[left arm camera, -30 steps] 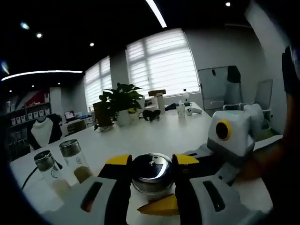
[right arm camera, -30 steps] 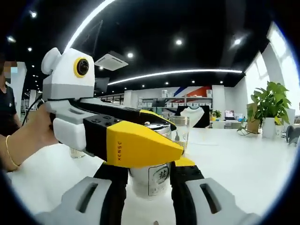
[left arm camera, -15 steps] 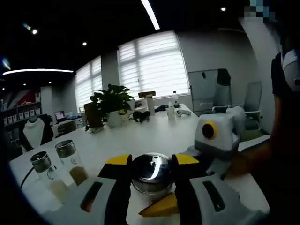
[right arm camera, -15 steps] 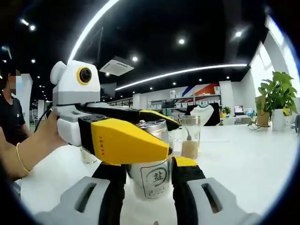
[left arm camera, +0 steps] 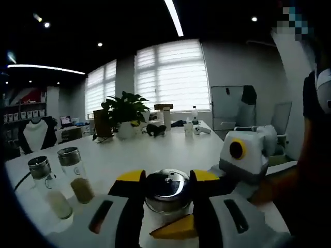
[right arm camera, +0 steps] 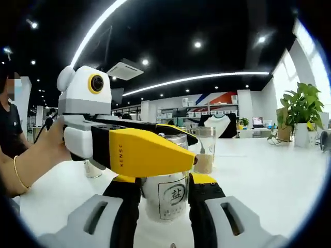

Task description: Rotate the seasoning bottle until the label or dispensing opening points toward the visible target arrow and the bottle remains upright within the marked orientation range

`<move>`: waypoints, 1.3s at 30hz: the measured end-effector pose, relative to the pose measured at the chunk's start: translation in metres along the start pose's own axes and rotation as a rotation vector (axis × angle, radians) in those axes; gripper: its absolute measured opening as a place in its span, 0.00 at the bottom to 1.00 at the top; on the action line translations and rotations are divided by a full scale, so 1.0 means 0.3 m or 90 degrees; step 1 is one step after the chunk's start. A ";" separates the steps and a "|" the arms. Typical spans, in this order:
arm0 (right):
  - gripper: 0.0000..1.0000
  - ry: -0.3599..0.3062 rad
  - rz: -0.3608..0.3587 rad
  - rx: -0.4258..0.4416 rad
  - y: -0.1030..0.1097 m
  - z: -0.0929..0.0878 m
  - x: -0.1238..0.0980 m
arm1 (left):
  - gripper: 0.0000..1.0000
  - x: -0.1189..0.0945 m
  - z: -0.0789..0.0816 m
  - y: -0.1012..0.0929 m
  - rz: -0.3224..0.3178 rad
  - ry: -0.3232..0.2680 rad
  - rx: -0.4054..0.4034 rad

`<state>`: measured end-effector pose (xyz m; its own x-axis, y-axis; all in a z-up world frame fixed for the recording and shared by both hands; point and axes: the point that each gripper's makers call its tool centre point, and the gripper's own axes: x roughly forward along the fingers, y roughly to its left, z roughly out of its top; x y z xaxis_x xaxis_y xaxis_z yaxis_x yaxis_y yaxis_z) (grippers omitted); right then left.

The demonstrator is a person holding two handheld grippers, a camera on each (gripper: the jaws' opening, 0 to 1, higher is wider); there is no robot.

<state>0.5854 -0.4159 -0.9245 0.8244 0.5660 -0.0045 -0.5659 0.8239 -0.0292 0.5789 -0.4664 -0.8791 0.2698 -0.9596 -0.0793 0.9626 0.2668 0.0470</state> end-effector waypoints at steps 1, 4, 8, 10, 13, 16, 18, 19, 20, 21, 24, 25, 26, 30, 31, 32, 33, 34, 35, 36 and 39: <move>0.33 0.006 -0.008 -0.004 -0.006 -0.006 -0.002 | 0.36 0.007 -0.002 -0.004 0.001 0.001 0.001; 0.33 0.012 -0.025 -0.006 -0.017 -0.011 -0.005 | 0.37 0.031 -0.005 -0.014 0.013 0.014 0.022; 0.33 0.020 -0.046 -0.017 -0.035 -0.017 -0.009 | 0.37 0.055 -0.011 -0.005 0.039 0.026 0.030; 0.33 0.026 -0.055 -0.003 -0.046 -0.025 -0.011 | 0.37 0.060 -0.011 -0.008 0.068 0.027 0.010; 0.33 0.021 -0.074 0.002 -0.067 -0.021 -0.020 | 0.37 0.068 -0.006 -0.003 0.097 0.020 -0.004; 0.33 0.024 -0.108 0.004 -0.095 -0.021 -0.030 | 0.36 0.069 -0.007 0.012 0.168 0.008 -0.055; 0.33 0.025 -0.120 -0.004 -0.106 -0.021 -0.033 | 0.35 0.065 -0.011 0.012 0.208 -0.004 -0.053; 0.33 0.025 -0.125 -0.003 -0.111 -0.020 -0.035 | 0.35 0.065 -0.015 0.008 0.217 -0.009 -0.059; 0.33 0.023 -0.128 -0.002 -0.114 -0.018 -0.036 | 0.35 0.065 -0.024 -0.004 0.218 0.004 -0.058; 0.33 0.019 -0.131 0.001 -0.118 -0.015 -0.038 | 0.34 0.066 -0.016 -0.005 0.219 -0.001 -0.042; 0.33 0.020 -0.134 -0.003 -0.121 -0.013 -0.036 | 0.35 0.063 -0.021 -0.002 0.236 -0.002 -0.038; 0.33 0.022 -0.135 -0.005 -0.121 -0.015 -0.035 | 0.35 0.062 -0.023 0.002 0.243 -0.003 -0.039; 0.33 0.025 -0.136 -0.006 -0.121 -0.018 -0.034 | 0.35 0.060 -0.026 0.006 0.253 -0.004 -0.045; 0.33 0.033 -0.143 -0.027 -0.117 -0.021 -0.029 | 0.35 0.037 -0.015 0.018 0.341 -0.026 -0.025; 0.33 0.029 -0.145 -0.041 -0.116 -0.015 -0.028 | 0.35 0.033 -0.009 0.021 0.359 -0.031 -0.015; 0.32 0.029 -0.146 -0.041 -0.112 -0.014 -0.028 | 0.35 0.032 -0.007 0.017 0.362 -0.033 -0.015; 0.32 0.022 -0.146 -0.041 -0.110 -0.008 -0.028 | 0.35 0.033 -0.003 0.014 0.363 -0.037 -0.012; 0.32 0.015 -0.144 -0.039 -0.112 -0.001 -0.027 | 0.35 0.026 0.000 0.027 0.365 -0.042 -0.016; 0.32 0.015 -0.145 -0.039 -0.112 0.000 -0.027 | 0.35 0.024 0.003 0.034 0.367 -0.052 -0.024; 0.32 0.018 -0.144 -0.040 -0.112 -0.003 -0.024 | 0.35 0.025 0.000 0.037 0.368 -0.051 -0.025; 0.32 0.026 -0.142 -0.039 -0.112 -0.011 -0.021 | 0.35 0.022 -0.008 0.046 0.367 -0.051 -0.036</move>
<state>0.5994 -0.4473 -0.9269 0.9296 0.3672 -0.0312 -0.3685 0.9248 -0.0952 0.5939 -0.4689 -0.8814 0.7496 -0.6616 0.0188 0.6616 0.7498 0.0074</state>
